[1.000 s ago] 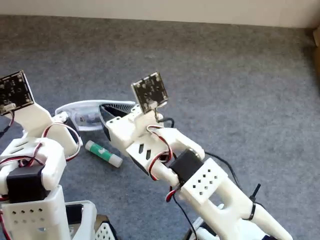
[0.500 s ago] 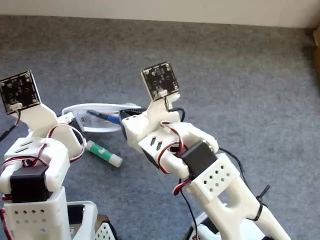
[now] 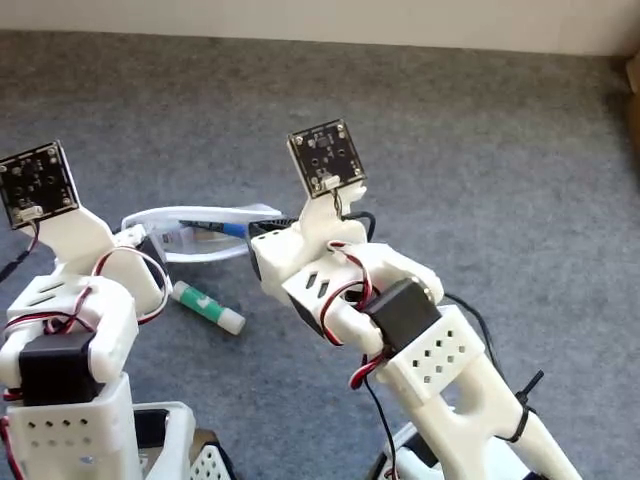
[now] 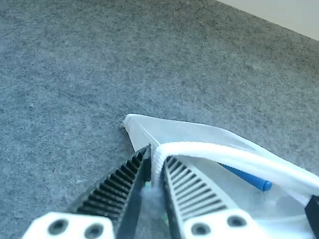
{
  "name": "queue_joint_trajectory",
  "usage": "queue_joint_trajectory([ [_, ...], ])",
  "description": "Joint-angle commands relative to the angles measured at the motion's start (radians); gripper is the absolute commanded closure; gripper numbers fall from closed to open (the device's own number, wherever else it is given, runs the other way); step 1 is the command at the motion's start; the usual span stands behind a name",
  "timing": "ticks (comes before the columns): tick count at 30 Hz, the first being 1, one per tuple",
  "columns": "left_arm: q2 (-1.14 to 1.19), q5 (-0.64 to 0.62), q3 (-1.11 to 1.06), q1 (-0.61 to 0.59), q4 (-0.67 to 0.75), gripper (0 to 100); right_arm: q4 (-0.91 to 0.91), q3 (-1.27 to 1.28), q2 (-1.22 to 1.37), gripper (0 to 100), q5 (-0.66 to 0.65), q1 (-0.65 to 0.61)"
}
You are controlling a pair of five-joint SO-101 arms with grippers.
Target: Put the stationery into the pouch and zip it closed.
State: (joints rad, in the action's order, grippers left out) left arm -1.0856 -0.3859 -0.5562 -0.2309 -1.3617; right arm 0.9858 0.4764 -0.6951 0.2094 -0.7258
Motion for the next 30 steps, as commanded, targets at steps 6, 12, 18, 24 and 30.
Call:
queue_joint_trajectory([
  [6,-0.024,0.011,0.012,-0.038,0.029,99,0.13,-0.045,-0.102,99.5,-0.005,-0.033],
  [12,-0.024,0.003,0.01,-0.186,0.077,99,0.137,-0.041,-0.107,99.5,-0.011,-0.093],
  [18,-0.024,-0.015,0.013,-0.325,0.101,99,0.142,-0.038,-0.022,99.5,-0.091,-0.094],
  [24,-0.024,-0.068,0.012,-0.4,0.1,99,0.136,-0.041,0.14,97.5,-0.091,-0.119],
  [30,-0.024,-0.068,0.005,-0.401,0.1,99,0.134,-0.042,0.315,83.9,-0.084,-0.206],
])
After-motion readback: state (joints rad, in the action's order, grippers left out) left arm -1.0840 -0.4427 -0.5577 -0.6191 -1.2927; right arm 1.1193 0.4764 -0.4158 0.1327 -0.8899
